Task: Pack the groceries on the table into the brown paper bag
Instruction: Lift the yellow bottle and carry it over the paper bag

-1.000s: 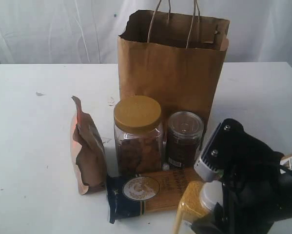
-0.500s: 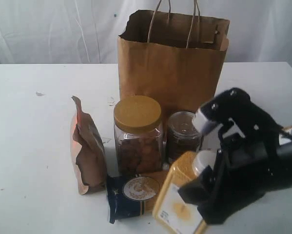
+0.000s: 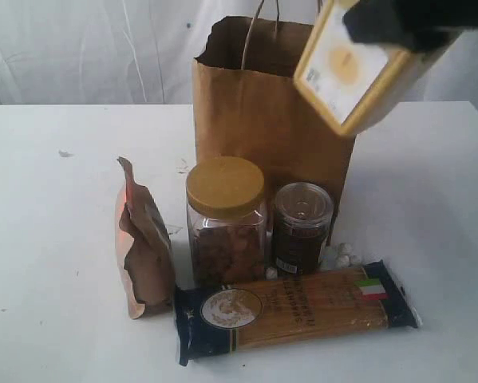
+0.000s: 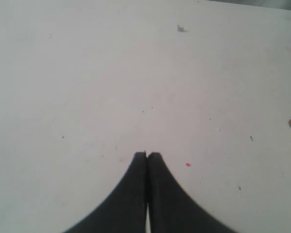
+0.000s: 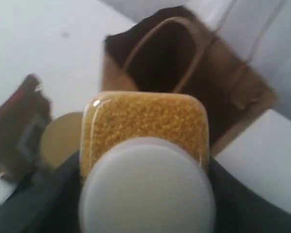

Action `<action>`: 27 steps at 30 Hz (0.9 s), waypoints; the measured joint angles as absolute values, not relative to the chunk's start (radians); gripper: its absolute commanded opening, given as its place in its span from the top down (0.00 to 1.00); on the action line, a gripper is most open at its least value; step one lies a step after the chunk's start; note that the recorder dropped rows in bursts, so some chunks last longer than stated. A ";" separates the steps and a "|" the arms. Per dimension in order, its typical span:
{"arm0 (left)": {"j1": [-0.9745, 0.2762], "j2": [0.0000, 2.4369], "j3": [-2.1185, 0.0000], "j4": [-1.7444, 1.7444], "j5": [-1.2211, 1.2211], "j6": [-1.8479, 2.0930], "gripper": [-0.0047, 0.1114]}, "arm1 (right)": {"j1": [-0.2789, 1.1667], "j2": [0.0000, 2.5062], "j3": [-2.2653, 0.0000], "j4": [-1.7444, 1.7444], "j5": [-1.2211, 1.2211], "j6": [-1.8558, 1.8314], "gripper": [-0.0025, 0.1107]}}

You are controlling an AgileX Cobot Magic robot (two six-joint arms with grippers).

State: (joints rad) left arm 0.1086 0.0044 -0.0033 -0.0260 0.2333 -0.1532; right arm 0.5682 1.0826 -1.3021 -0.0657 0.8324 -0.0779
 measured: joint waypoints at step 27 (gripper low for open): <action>0.109 0.004 -0.003 -0.026 0.233 -0.153 0.96 | 0.568 1.400 -1.313 -0.872 0.235 0.423 0.98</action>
State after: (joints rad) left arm 0.1086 0.0044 -0.0033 -0.0260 0.2333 -0.1532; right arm 0.5682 1.4005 -1.3130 -0.8722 0.2347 0.4232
